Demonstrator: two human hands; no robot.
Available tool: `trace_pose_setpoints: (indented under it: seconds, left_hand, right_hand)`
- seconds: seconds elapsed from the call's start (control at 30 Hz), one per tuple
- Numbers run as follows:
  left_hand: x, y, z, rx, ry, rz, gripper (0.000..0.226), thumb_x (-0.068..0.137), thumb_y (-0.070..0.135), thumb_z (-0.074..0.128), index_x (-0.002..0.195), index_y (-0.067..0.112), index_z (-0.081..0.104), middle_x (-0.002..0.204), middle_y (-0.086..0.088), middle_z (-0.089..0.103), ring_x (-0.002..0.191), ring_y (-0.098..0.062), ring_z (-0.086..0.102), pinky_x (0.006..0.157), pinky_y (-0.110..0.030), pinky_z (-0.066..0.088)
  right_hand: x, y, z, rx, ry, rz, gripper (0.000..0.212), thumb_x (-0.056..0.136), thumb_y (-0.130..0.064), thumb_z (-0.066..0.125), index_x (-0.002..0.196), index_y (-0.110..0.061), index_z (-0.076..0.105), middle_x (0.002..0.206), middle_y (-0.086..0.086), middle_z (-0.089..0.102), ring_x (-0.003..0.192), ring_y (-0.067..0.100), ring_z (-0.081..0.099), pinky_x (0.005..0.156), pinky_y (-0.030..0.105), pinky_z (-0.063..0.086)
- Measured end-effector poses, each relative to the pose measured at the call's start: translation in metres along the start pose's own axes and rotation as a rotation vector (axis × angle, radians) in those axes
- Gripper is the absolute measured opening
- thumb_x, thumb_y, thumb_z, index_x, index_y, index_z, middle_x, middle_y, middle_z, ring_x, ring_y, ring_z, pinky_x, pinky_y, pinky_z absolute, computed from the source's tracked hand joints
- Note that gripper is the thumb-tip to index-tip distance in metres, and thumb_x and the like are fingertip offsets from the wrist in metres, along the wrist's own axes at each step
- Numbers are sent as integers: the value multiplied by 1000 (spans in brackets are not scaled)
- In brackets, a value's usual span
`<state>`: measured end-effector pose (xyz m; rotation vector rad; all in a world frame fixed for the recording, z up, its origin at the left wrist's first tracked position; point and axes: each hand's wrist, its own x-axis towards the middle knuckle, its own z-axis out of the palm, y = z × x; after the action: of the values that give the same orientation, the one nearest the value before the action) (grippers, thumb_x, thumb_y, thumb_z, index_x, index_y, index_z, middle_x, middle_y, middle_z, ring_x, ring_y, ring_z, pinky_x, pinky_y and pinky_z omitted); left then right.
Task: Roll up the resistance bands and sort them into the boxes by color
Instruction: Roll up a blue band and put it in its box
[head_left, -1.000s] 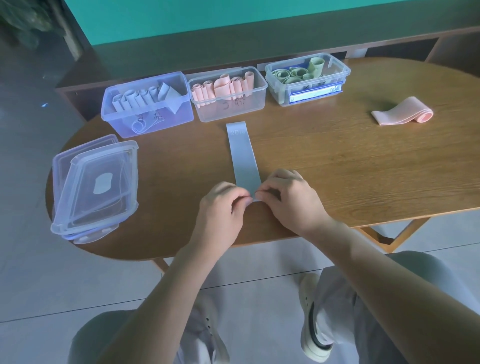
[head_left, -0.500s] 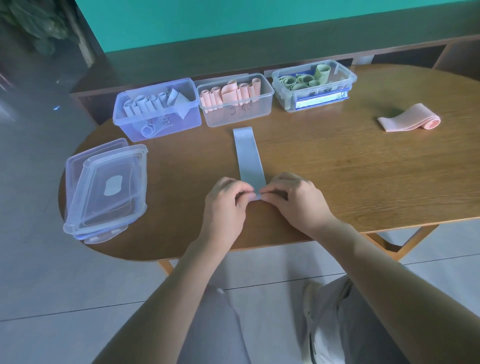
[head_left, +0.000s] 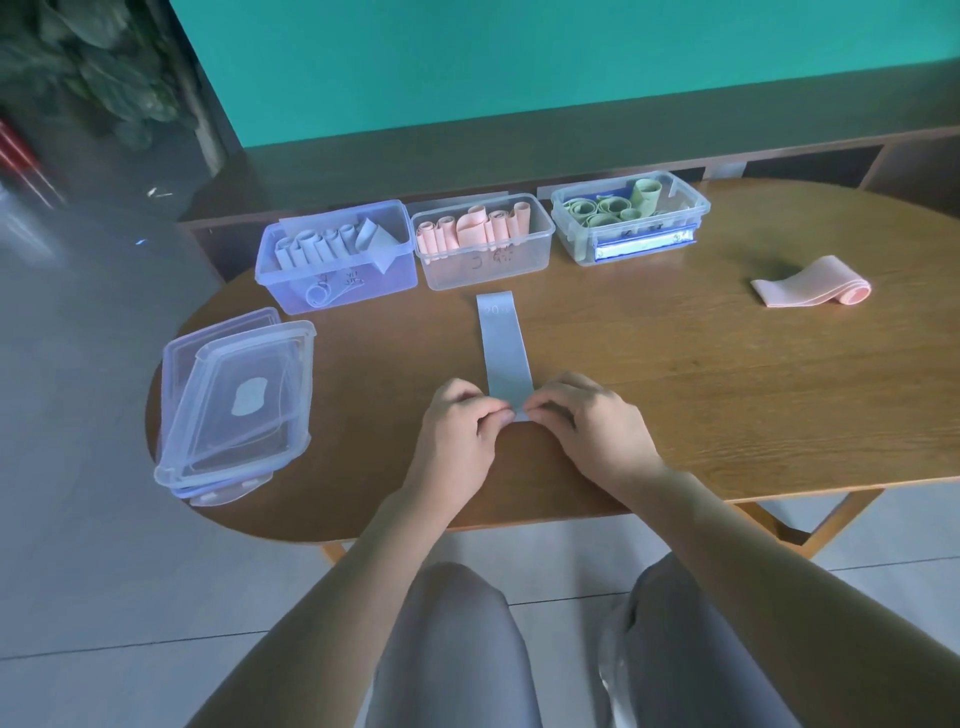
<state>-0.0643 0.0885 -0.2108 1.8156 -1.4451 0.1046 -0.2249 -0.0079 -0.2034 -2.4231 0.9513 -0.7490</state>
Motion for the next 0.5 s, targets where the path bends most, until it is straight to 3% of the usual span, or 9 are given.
trace_pose_setpoints:
  seconds: [0.1,0.23,0.37,0.5]
  left_hand:
    - [1,0,-4,-32,23,12,9,82,5,81,90,10,80,90,-2,65,81,-12,59,75,-20,49]
    - [0,1,-6,-12,-5,31,7,85,8,79,90,12,77,91,2,69,86,-15,62,76,-25,52]
    - [5,1,-1,12,-35,4,12,81,11,83,92,9,78,90,-1,69,88,-15,58,79,-8,38]
    - [14,-7,5,55,-47,13,10,86,13,79,95,7,79,90,-6,68,87,-23,62,79,-17,41]
  right_hand:
    - [3,-1,1,-33,3,17,11,98,-33,62,97,-34,73,107,-20,63,85,1,55,63,18,36]
    - [6,-1,4,-55,19,47,15,100,-33,58,99,-33,73,109,-19,64,89,8,61,66,25,40]
    - [8,-2,4,-57,34,27,18,101,-36,58,104,-29,74,112,-15,63,91,13,64,65,25,41]
    - [10,-1,3,-53,-8,7,17,98,-42,60,110,-35,71,118,-18,59,97,8,62,70,26,45]
